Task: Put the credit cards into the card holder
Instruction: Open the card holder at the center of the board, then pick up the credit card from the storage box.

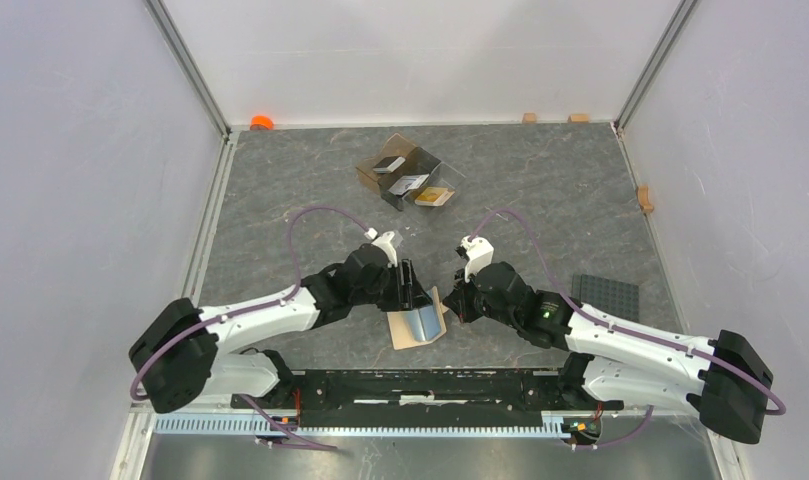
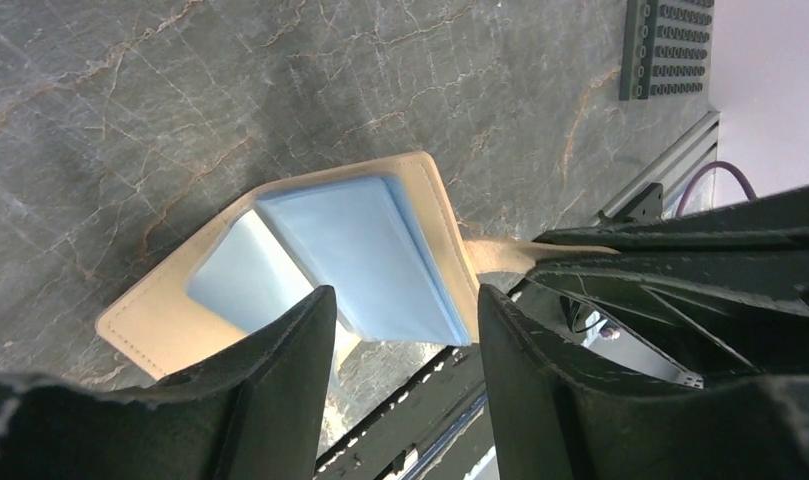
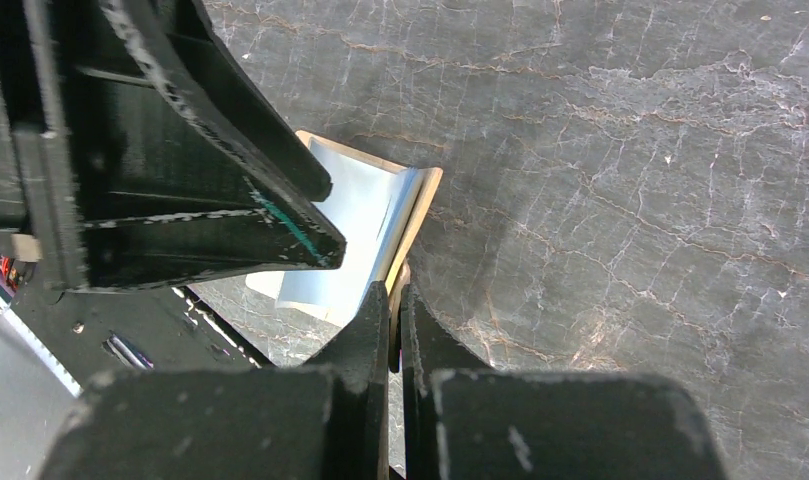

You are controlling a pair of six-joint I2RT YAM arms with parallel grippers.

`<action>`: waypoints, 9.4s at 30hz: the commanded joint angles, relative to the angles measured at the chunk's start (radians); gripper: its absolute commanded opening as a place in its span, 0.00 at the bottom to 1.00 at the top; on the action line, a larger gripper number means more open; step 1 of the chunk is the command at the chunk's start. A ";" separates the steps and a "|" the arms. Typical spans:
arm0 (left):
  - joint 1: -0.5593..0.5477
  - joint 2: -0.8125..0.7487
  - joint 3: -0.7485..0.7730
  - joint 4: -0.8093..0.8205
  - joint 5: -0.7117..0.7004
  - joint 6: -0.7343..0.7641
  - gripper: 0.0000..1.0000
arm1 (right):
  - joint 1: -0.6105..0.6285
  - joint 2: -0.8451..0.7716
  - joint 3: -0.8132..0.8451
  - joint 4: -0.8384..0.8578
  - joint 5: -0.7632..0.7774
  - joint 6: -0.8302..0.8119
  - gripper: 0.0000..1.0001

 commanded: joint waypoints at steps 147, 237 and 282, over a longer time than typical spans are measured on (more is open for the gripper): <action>0.117 0.356 0.847 -0.582 -0.068 0.586 1.00 | -0.322 -0.170 0.129 -0.285 0.122 -0.211 0.98; 0.136 0.964 1.362 -0.534 -0.254 1.015 0.24 | -0.583 -0.239 0.000 -0.192 -0.275 -0.224 0.97; 0.124 0.151 0.544 -0.485 0.716 0.714 0.02 | -0.374 -0.080 0.109 -0.008 -0.913 -0.267 0.62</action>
